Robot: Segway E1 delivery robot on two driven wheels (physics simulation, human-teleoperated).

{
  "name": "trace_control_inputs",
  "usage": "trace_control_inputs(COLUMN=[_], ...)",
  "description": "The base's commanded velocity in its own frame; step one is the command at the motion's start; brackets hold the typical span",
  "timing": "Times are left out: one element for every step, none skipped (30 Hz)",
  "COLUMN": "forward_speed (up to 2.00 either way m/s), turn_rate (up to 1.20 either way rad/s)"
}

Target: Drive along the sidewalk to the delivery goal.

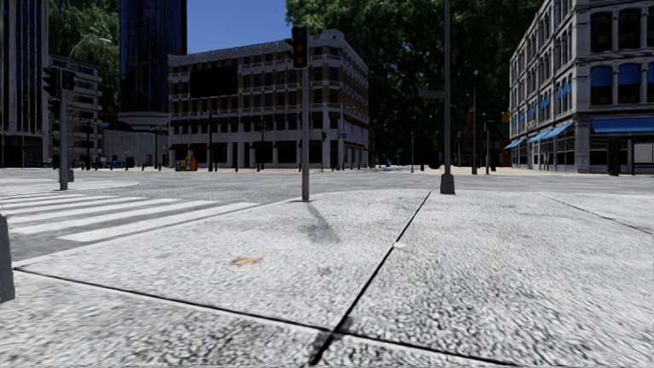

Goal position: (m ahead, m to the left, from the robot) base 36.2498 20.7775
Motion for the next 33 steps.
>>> trace_control_inputs(forward_speed=[2.0, 2.0, 2.0, 2.0, 2.0, 2.0, 2.0, 2.0, 2.0, 2.0, 2.0, 2.0, 2.0, 2.0, 2.0, 2.0, 2.0, 2.0, 2.0, 2.0, 2.0, 2.0, 2.0, 2.0, 2.0, 2.0, 2.0, 2.0, 2.0, 2.0, 2.0, 2.0, 2.0], turn_rate=[0.4, 0.4, 0.4, 0.42, 0.44, 0.45, 0.45, 0.45, 0.45, 0.45, 0.45, 0.46, 0.46, 0.46, 0.46, 0.46, 0.46, 0.46, 0.46, 0.46, 0.46, 0.46, 0.46, 0.46, 0.46, 0.46, 0.46, 0.46, 0.46, 0.46, 0.46, 0.46, 0.46])
